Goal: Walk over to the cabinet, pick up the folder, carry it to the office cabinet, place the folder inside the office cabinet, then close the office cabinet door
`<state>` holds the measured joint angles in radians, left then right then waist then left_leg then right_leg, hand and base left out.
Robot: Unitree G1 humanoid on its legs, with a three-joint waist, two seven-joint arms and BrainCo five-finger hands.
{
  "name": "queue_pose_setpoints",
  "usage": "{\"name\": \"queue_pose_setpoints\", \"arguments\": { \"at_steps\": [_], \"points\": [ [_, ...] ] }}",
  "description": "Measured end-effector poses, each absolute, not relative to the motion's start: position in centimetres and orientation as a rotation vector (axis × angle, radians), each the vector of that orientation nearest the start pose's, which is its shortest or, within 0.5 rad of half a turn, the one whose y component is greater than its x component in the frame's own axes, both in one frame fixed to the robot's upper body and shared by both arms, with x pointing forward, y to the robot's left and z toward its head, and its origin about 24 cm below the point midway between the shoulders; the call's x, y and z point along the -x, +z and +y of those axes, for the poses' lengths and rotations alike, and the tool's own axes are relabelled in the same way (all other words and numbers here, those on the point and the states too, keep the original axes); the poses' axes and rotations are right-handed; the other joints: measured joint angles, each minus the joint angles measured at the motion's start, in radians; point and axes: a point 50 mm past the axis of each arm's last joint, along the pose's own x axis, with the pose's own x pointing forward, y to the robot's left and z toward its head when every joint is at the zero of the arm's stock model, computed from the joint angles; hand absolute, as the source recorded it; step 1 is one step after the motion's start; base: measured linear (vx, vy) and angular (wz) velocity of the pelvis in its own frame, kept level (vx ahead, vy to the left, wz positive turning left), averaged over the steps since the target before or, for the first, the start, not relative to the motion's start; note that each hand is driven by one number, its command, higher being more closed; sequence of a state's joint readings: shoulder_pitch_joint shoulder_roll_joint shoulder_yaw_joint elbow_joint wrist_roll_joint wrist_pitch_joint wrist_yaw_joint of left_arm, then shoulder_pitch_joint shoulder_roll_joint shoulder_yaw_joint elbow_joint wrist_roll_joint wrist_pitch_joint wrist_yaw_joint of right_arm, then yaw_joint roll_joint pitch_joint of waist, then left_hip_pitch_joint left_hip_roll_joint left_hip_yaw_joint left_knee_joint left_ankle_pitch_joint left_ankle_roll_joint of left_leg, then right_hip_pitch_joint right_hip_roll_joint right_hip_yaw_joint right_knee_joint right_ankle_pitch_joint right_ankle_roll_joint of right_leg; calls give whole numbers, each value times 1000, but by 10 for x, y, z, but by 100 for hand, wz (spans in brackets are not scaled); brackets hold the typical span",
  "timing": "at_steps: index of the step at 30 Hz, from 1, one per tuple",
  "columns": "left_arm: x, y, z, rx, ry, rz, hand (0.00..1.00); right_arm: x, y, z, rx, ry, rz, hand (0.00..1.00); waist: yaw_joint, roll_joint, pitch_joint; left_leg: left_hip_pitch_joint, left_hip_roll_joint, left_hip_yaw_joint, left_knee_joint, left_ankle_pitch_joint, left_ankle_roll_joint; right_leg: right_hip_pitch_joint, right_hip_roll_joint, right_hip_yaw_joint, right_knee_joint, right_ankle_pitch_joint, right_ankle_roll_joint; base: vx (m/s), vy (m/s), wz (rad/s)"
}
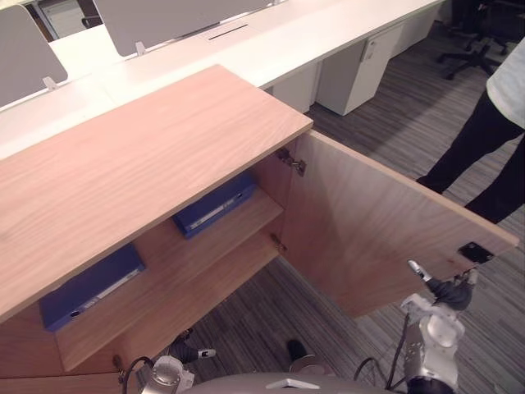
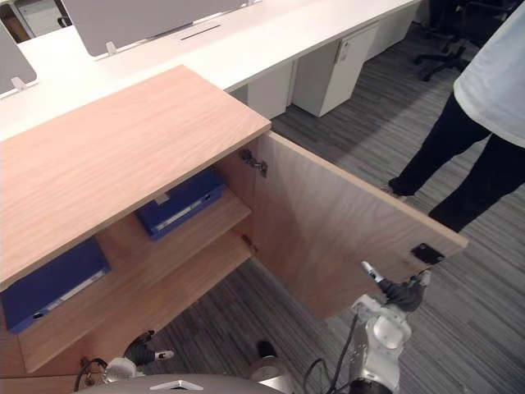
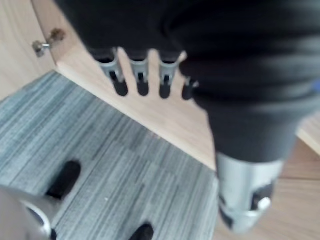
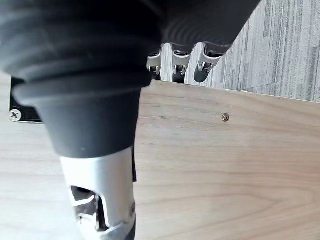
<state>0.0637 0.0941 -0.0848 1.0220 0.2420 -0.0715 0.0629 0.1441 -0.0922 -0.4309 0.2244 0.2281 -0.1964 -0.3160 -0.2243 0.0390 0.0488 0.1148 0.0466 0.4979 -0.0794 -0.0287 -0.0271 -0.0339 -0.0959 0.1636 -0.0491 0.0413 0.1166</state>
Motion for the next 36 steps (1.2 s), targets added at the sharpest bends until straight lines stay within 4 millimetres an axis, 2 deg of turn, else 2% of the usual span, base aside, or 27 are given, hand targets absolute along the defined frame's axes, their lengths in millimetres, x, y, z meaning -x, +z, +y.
{"name": "queue_pose_setpoints", "arguments": {
  "at_steps": [1, 4, 11, 16, 21, 22, 24, 27, 28, 30, 32, 36],
  "points": [
    [-115, -155, 176, -370, -108, 996, 0, -169, -16, -281, -99, -803, 134, 0, -1, -16, -1, 2, -1, 1, 0, 1, 0, -1, 2, 12, -6, 8, -1, -122, -56, -28],
    [-117, -156, 173, -391, -120, 997, 0, -161, -23, -260, -101, -732, 171, 0, -3, -33, -3, 6, -2, 6, 0, 1, 0, -5, 3, 17, -15, 21, -2, -103, -52, -23],
    [-118, -156, 171, -417, -116, 997, 0, -145, -31, -224, -60, -572, 242, 0, 2, -35, -3, 7, 0, -11, -1, 5, -4, -25, 12, 9, -10, 39, -18, -95, -66, -18],
    [-123, -155, 170, -446, -130, 981, 0, -132, -35, -205, -68, -478, 290, 0, 6, -39, -4, -4, 10, -56, -7, 23, -6, -37, 14, -50, 11, 43, -22, -76, -67, 5],
    [-124, -155, 165, -507, -195, 965, 0, -113, -36, -175, -57, -218, 365, 0, 30, -48, -3, -27, 21, -107, -7, 50, -11, -38, 16, -96, 30, 37, -22, -62, -47, 28],
    [-123, -155, 166, -523, -207, 966, 0, -113, -32, -160, -69, -120, 359, 0, 37, -57, -1, -32, 22, -118, -7, 56, -11, -38, 16, -101, 35, 37, -22, -76, -31, 22],
    [-121, -156, 165, -524, -213, 968, 0, -109, -31, -147, -80, -48, 374, 0, 48, -66, -2, -41, 23, -126, -8, 58, -12, -39, 16, -103, 40, 36, -22, -76, -16, 18],
    [-116, -157, 161, -549, -250, 969, 0, -114, -12, -128, -86, 50, 289, 0, 58, -76, -4, -45, 19, -143, -8, 58, -11, -39, 13, -110, 46, 31, -20, -44, -5, 17],
    [-113, -157, 161, -549, -256, 971, 0, -120, 1, -125, -97, 38, 215, 0, 59, -83, -8, -45, 16, -146, -8, 59, -10, -39, 11, -110, 55, 28, -18, -40, 10, 11],
    [-113, -157, 163, -561, -260, 962, 0, -125, 12, -124, -101, 25, 144, 0, 63, -92, -11, -44, 13, -158, -8, 61, -7, -38, 9, -112, 67, 18, -19, -19, 11, 19],
    [-113, -156, 166, -577, -270, 957, 0, -126, 15, -124, -102, 23, 126, 0, 64, -101, -11, -45, 12, -171, -8, 65, -2, -37, 7, -118, 77, 9, -19, 2, 5, 18],
    [-115, -155, 165, -599, -303, 937, 0, -132, 18, -125, -55, 33, 100, 0, 86, -120, -19, -50, 11, -179, -8, 69, -5, -35, 4, -125, 79, 7, -18, 21, 3, 4]
  ]
}}
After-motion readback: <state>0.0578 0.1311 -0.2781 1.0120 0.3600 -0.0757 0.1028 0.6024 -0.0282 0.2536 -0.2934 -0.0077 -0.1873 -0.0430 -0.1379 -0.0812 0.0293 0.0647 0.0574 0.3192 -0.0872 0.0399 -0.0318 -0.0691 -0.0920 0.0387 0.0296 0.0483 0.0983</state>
